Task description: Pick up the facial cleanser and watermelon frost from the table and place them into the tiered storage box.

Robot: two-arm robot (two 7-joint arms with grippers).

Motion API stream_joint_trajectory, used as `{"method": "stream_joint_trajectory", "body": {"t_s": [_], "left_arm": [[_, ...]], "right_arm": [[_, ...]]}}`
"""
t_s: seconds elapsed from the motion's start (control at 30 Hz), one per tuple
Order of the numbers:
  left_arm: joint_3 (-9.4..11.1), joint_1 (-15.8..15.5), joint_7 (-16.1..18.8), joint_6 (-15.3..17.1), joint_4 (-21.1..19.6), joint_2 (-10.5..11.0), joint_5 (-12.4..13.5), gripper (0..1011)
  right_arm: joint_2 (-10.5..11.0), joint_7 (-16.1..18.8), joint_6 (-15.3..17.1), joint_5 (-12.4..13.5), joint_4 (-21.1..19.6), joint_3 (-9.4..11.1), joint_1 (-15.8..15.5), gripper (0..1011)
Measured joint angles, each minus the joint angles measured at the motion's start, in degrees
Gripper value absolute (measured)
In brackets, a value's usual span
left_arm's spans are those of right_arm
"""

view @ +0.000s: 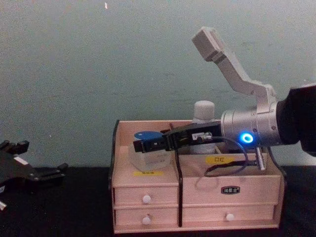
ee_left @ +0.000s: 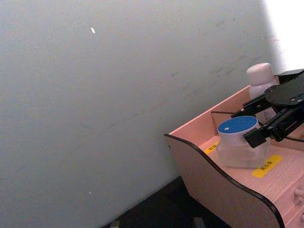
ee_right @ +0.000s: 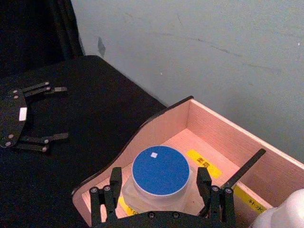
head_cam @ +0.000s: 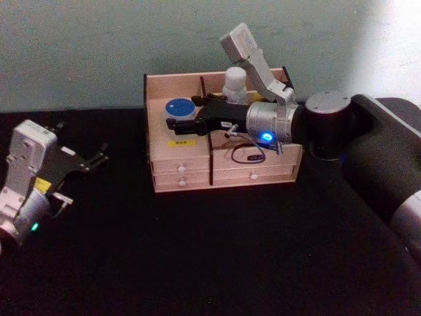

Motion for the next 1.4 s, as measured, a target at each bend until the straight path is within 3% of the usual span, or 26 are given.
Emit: {"method": "stream_joint_trajectory", "body": {"t_s": [0.23, 0.53, 0.7, 0.8, 0.9, 0.93, 1.1, 1.17, 1.2, 1.23, 1.4], "left_arm": [[0.0, 0.0, 0.0, 0.0, 0.0, 0.0, 0.0, 1001], [0.0, 0.0, 0.0, 0.0, 0.0, 0.0, 0.0, 1001], [0.0, 0.0, 0.0, 0.0, 0.0, 0.0, 0.0, 1001], [0.0, 0.0, 0.0, 0.0, 0.0, 0.0, 0.0, 1001], [0.0, 0.0, 0.0, 0.0, 0.0, 0.0, 0.0, 1001], [0.0, 0.0, 0.0, 0.0, 0.0, 0.0, 0.0, 1001], [0.0, 0.0, 0.0, 0.0, 0.0, 0.0, 0.0, 1001], [0.0, 0.0, 0.0, 0.0, 0.0, 0.0, 0.0, 1001], [0.0, 0.0, 0.0, 0.0, 0.0, 0.0, 0.0, 1001], [0.0, 0.0, 0.0, 0.0, 0.0, 0.0, 0.0, 1001], [0.0, 0.0, 0.0, 0.0, 0.0, 0.0, 0.0, 1001]], "right_arm": [[0.72, -3.05, -0.76, -0.57, -4.3, 1.07, -2.05, 1003], [2.57, -3.5, -0.57, -0.11, -10.3, 2.35, -4.44, 1003], [7.76, -1.7, 0.98, 1.65, -19.9, 3.06, -8.79, 1003], [9.99, -0.84, 1.46, 2.48, -23.09, 3.3, -10.46, 1003], [14.5, 1.21, 1.92, 4.1, -28.17, 3.84, -13.62, 1003], [14.5, 1.21, 1.92, 4.1, -28.17, 3.84, -13.62, 1002], [20.93, 2.73, 2.24, 6.39, -33.35, 4.96, -18.68, 1003], [21.92, 2.72, 2.21, 6.74, -34.05, 5.28, -19.61, 1003], [23.92, 2.42, 2.01, 7.72, -35.56, 6.17, -21.84, 1003], [23.92, 2.42, 2.01, 7.72, -35.56, 6.17, -21.84, 1003], [27.87, -3.24, 0.12, 9.51, -40.01, 9.97, -28.85, 1003]]}}
